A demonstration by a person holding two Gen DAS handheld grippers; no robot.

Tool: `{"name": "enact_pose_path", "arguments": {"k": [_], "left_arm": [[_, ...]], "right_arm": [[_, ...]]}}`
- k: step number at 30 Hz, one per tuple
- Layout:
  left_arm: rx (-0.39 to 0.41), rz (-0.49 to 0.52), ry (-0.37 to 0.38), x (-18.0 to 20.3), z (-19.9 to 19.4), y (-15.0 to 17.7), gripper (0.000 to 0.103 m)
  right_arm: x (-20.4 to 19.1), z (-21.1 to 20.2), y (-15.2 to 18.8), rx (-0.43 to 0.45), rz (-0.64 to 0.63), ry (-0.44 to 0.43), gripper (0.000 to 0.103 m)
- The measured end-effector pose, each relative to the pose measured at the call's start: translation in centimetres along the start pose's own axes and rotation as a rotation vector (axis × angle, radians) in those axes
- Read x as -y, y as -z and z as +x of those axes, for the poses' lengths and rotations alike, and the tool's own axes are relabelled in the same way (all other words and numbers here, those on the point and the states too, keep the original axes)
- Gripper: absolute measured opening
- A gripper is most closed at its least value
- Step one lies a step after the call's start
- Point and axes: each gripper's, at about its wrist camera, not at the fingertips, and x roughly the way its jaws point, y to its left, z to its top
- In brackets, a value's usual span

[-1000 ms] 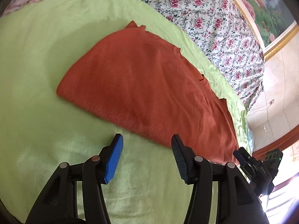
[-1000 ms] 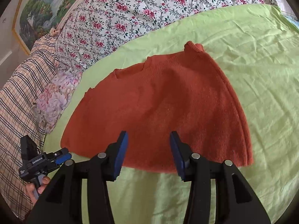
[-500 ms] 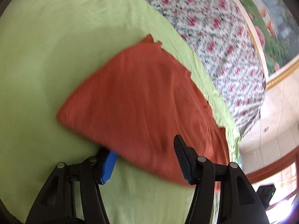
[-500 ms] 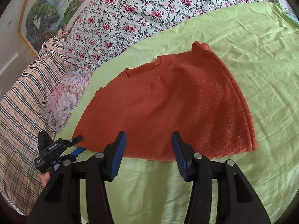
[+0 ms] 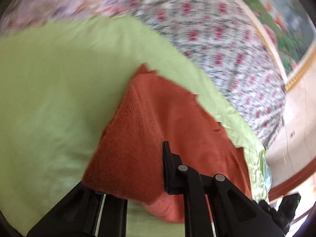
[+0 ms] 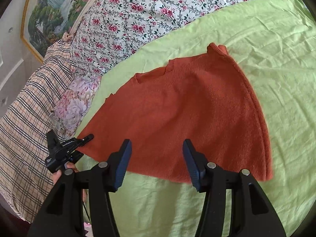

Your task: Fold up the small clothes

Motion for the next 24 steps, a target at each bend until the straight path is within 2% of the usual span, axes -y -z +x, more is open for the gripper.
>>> {"name": "enact_pose_path", "arguments": {"k": [4, 6, 10, 11, 12, 14, 16, 20, 22, 23, 24], "left_arm": [[0.016, 0.157, 0.064, 6.3, 0.2, 0.4, 0.01], [-0.023, 0.263, 0.105, 10.1, 1.7, 1.8, 0.01], [-0.109, 0.414, 0.105, 14.5, 5.5, 5.7, 0.009], [-0.132, 0.449, 0.098, 15.2, 6.6, 6.9, 0.009], [-0.148, 0.47, 0.095, 15.4, 7.2, 7.7, 0.008], [-0.157, 0.505, 0.074, 15.7, 8.0, 8.7, 0.008], [-0.154, 0.525, 0.071, 15.9, 8.0, 9.0, 0.008], [-0.134, 0.582, 0.053, 16.6, 7.7, 9.4, 0.008], [-0.124, 0.618, 0.039, 16.9, 7.5, 9.8, 0.008], [-0.118, 0.63, 0.035, 17.0, 7.5, 9.9, 0.008], [-0.114, 0.637, 0.035, 16.9, 7.0, 9.9, 0.008]], "right_arm": [[0.7, 0.8, -2.8, -0.032, 0.008, 0.017, 0.055], [1.0, 1.8, -4.5, -0.057, 0.012, 0.014, 0.055], [2.0, 5.0, -7.6, -0.134, 0.061, -0.095, 0.055], [2.1, 6.3, -8.3, -0.165, 0.073, -0.119, 0.058], [2.1, 7.6, -8.9, -0.192, 0.079, -0.138, 0.067], [1.9, 9.9, -9.6, -0.229, 0.09, -0.174, 0.072], [1.6, 13.1, -10.2, -0.287, 0.105, -0.195, 0.072], [0.1, 16.9, -11.1, -0.317, 0.094, -0.21, 0.072], [-1.5, 18.5, -11.6, -0.324, 0.074, -0.247, 0.071], [-2.1, 19.2, -11.7, -0.331, 0.062, -0.248, 0.066], [-2.5, 19.9, -11.9, -0.346, 0.051, -0.23, 0.052]]}}
